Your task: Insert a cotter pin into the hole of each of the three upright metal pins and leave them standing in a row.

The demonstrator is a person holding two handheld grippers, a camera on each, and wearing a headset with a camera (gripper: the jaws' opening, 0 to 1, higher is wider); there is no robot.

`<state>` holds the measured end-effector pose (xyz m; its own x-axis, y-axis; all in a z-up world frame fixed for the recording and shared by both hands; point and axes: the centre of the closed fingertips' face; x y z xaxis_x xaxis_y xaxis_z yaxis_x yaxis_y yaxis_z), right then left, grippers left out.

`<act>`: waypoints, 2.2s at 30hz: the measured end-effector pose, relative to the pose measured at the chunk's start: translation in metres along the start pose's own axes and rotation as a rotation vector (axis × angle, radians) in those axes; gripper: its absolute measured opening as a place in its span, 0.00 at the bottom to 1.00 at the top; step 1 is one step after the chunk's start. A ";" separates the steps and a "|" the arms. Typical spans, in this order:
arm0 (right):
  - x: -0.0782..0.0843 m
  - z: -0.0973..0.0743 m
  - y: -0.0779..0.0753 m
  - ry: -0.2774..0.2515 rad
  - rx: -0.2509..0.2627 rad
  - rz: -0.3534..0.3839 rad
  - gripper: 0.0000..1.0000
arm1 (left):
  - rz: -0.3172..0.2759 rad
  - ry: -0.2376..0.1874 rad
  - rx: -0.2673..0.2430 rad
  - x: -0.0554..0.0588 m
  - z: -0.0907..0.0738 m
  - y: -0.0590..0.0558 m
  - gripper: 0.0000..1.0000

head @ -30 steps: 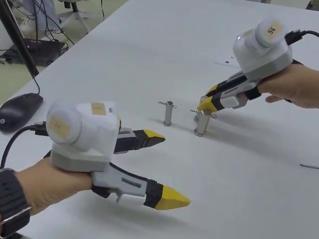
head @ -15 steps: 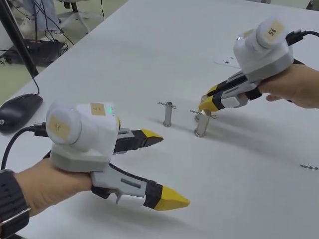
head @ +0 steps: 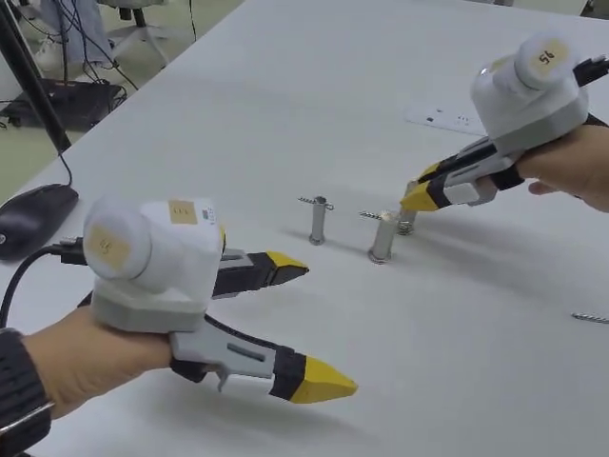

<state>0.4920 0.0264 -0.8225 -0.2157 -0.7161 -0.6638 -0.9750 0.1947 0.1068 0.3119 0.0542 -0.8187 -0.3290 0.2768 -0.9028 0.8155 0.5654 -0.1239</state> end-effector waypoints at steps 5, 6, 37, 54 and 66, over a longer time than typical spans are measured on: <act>0.015 -0.021 -0.005 0.007 0.030 0.015 0.11 | 0.004 0.000 0.005 -0.002 0.001 -0.001 0.80; 0.017 -0.025 -0.004 0.009 0.034 0.016 0.11 | 0.007 -0.001 0.005 -0.003 0.002 -0.001 0.80; 0.039 -0.027 0.165 0.038 -0.111 -0.152 0.11 | 0.095 0.029 0.018 -0.015 -0.011 -0.014 0.76; 0.051 -0.019 0.177 0.024 -0.114 -0.134 0.11 | 0.126 0.052 0.055 -0.023 -0.001 -0.027 0.73; 0.053 -0.019 0.179 -0.001 -0.095 -0.168 0.15 | 0.143 0.067 0.076 -0.026 0.004 -0.031 0.71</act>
<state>0.3049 0.0105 -0.8244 -0.0491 -0.7328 -0.6787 -0.9979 0.0079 0.0636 0.2966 0.0262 -0.7928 -0.2359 0.4031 -0.8842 0.8893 0.4564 -0.0292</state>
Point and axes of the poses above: the centre of the closed fingertips' face, and the gripper's own axes: z roughly forward along the fingers, y roughly to its left, x roughly out of its underside, and after that the axes turned 5 degrees about z, right-handed
